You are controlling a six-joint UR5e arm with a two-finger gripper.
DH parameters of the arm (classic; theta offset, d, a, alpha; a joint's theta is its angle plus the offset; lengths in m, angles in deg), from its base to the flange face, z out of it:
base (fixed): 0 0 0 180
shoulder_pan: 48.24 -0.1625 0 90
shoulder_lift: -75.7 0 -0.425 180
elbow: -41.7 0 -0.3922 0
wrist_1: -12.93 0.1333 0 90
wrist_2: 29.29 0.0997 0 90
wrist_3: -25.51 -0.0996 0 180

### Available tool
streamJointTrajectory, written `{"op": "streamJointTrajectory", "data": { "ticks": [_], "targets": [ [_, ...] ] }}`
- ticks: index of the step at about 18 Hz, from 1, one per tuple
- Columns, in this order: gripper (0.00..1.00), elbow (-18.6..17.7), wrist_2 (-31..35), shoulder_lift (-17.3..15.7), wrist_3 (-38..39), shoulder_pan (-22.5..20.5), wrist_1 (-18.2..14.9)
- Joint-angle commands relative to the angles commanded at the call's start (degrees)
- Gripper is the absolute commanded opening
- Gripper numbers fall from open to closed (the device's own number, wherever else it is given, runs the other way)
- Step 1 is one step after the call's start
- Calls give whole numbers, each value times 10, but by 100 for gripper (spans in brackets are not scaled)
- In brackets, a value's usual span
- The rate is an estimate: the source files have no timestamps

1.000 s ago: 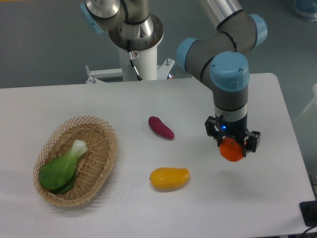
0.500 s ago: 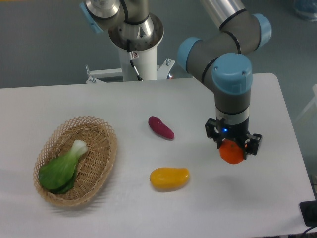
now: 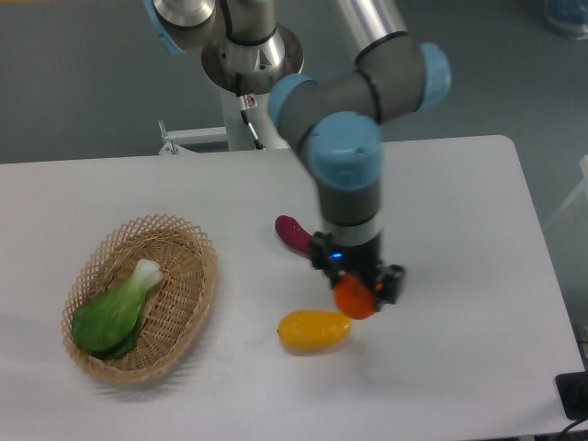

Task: Place the orange in the basket
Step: 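Carry the held orange over to the wicker basket and lower it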

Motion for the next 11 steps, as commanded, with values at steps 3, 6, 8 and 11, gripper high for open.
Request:
{"op": "streamJointTrajectory", "data": {
  "ticks": [3, 6, 8, 11],
  "targets": [
    [76, -14, 4, 0, 32, 50, 0],
    [76, -24, 4, 2, 58, 92, 4],
    [76, -29, 4, 7, 79, 115, 6],
    [79, -33, 4, 10, 91, 144, 5]
  ]
}}
